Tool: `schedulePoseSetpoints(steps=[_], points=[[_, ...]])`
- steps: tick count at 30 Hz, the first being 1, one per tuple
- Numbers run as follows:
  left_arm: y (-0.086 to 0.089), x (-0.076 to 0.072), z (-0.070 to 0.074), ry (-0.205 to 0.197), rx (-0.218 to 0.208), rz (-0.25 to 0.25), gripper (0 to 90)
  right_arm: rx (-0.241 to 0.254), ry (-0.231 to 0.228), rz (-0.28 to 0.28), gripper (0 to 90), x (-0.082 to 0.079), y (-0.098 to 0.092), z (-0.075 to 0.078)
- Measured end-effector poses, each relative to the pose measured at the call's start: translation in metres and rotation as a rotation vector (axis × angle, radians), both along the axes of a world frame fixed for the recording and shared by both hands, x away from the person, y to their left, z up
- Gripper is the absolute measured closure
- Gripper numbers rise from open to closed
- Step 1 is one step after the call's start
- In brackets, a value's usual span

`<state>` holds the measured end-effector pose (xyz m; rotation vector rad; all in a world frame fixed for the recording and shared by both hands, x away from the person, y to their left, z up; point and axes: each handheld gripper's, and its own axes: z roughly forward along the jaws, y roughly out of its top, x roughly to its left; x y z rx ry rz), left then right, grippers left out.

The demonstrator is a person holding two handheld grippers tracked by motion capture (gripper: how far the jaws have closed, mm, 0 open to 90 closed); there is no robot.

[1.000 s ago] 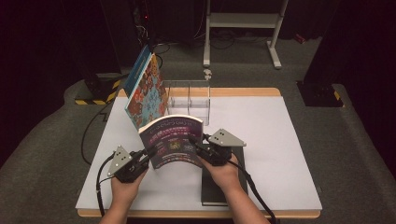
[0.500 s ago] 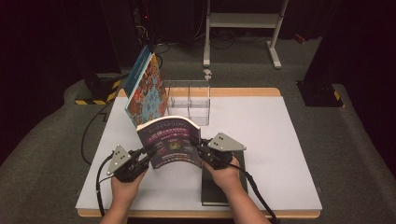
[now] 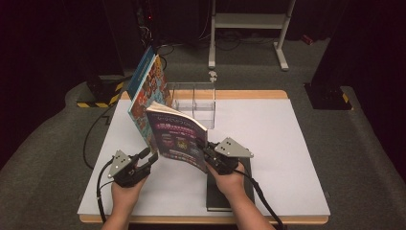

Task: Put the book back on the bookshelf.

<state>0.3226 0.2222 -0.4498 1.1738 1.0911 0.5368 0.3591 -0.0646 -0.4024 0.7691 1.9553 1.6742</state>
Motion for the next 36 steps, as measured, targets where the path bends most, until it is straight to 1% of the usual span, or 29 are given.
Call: schedulePoseSetpoints(steps=[1,3,4,5,6,8,9,11,13,14,16,17,19,20,24,25,26,27,32,36], points=[[0.0,0.0,-0.001,-0.001,0.005,0.0,57.8,0.011,0.004,-0.011,83.7,0.0,0.0,0.0],[0.0,0.0,-0.004,0.006,0.03,-0.004,57.7,0.034,0.017,-0.034,83.7,0.001,-0.002,-0.001],[0.0,0.0,-0.006,0.012,0.034,-0.004,57.7,0.042,0.02,-0.042,83.7,0.002,-0.002,-0.001],[0.001,0.0,-0.009,0.018,0.05,-0.007,57.7,0.05,0.024,-0.048,83.8,0.002,-0.003,-0.001],[0.002,0.0,-0.013,0.026,0.071,-0.007,57.4,0.06,0.027,-0.055,83.7,0.003,-0.003,-0.002],[0.003,0.0,-0.02,0.046,0.097,-0.002,56.6,0.072,0.031,-0.065,83.7,0.004,-0.003,-0.002],[0.005,0.0,-0.022,0.058,0.099,-0.001,56.4,0.076,0.029,-0.068,83.7,0.005,-0.003,-0.002],[0.006,0.002,-0.025,0.072,0.087,0.003,55.7,0.082,0.024,-0.078,83.7,0.005,-0.001,-0.001],[0.008,0.003,-0.028,0.086,0.089,0.002,54.8,0.088,0.021,-0.084,83.8,0.006,0.001,0.0],[0.008,0.004,-0.03,0.096,0.068,0.006,54.6,0.089,0.022,-0.084,83.8,0.006,0.002,0.0],[0.009,0.004,-0.032,0.101,0.066,0.004,54.4,0.089,0.005,-0.101,83.8,0.006,0.004,0.002],[0.01,0.004,-0.032,0.1,0.067,0.003,54.4,0.096,-0.001,-0.107,83.8,0.006,0.005,0.003],[0.011,0.003,-0.03,0.09,0.052,0.006,54.3,0.105,-0.014,-0.116,83.8,0.007,0.005,0.004],[0.011,0.003,-0.028,0.084,0.041,0.007,54.4,0.113,-0.015,-0.119,83.8,0.008,0.006,0.005],[0.012,0.001,-0.025,0.077,0.036,0.006,54.4,0.125,-0.014,-0.139,83.8,0.015,0.011,0.006],[0.012,0.0,-0.025,0.076,0.035,0.006,54.4,0.126,-0.017,-0.145,83.8,0.016,0.013,0.006],[0.012,0.0,-0.025,0.074,0.045,0.004,54.4,0.125,-0.024,-0.152,83.8,0.017,0.015,0.006],[0.013,0.0,-0.025,0.075,0.047,0.004,54.4,0.123,-0.024,-0.158,83.8,0.018,0.016,0.006],[0.012,0.0,-0.025,0.08,0.042,0.0,54.5,0.113,-0.016,-0.183,83.7,0.021,0.02,0.002],[0.011,-0.001,-0.024,0.073,0.044,0.001,54.7,0.115,-0.024,-0.188,83.7,0.023,0.02,0.0]])
